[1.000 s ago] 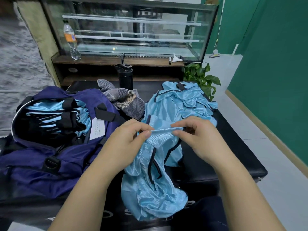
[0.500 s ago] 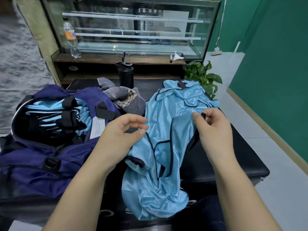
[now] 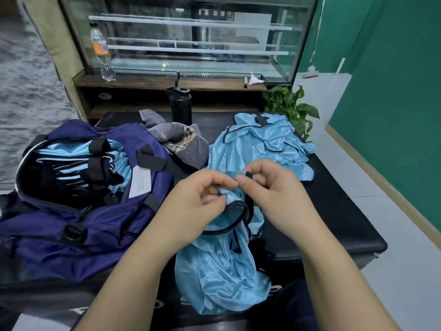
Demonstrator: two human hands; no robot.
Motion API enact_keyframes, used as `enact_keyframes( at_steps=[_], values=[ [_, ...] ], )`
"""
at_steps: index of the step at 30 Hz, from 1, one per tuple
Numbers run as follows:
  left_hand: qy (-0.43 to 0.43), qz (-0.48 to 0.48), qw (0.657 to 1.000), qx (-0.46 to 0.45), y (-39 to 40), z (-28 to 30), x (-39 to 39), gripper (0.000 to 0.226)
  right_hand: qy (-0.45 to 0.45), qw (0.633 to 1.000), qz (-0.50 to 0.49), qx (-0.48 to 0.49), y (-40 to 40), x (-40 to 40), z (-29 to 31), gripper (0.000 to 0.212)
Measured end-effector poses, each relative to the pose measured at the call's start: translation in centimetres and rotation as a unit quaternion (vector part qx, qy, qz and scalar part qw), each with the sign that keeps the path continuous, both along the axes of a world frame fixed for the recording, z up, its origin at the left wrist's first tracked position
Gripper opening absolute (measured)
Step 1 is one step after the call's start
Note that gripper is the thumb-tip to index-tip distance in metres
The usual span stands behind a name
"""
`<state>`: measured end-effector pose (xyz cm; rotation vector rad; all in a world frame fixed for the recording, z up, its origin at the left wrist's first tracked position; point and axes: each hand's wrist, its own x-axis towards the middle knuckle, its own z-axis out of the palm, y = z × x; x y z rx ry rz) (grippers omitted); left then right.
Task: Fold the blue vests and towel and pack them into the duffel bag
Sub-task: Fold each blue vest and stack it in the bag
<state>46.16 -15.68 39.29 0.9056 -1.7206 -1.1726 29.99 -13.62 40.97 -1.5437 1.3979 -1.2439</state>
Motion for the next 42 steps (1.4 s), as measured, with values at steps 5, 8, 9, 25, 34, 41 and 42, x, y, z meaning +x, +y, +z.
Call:
enact_keyframes(
  at_steps=[5,8,9,25,34,41,42],
  values=[
    [-0.151,0.049,0.974,-0.161,-0.3,0.3,0.4,0.028,0.007,0.999,0.036,0.010,0.1,-0.4,-0.1,0.013],
    [-0.150,0.088,0.967,-0.187,-0.2,0.4,0.4,0.025,0.039,0.997,0.064,0.005,0.5,-0.4,0.1,0.024],
    [-0.153,0.099,0.964,-0.192,-0.2,0.5,0.3,0.026,0.051,0.996,0.068,0.005,0.6,-0.3,0.3,0.025],
    [-0.190,0.071,0.967,-0.153,-1.0,-0.2,1.4,0.037,-0.010,0.998,0.058,-0.007,1.4,-0.9,1.7,0.027],
    [-0.141,0.080,0.974,-0.158,-0.1,0.7,0.5,0.016,0.044,0.997,0.066,-0.006,1.6,-1.3,1.9,0.021],
    [-0.135,0.096,0.976,-0.144,0.6,1.7,0.5,0.022,0.047,0.995,0.086,-0.008,1.6,-1.3,1.8,0.019],
    [-0.128,0.096,0.978,-0.133,0.6,1.7,0.4,0.025,0.039,0.995,0.091,-0.002,1.6,-1.2,1.6,0.019]
  ],
)
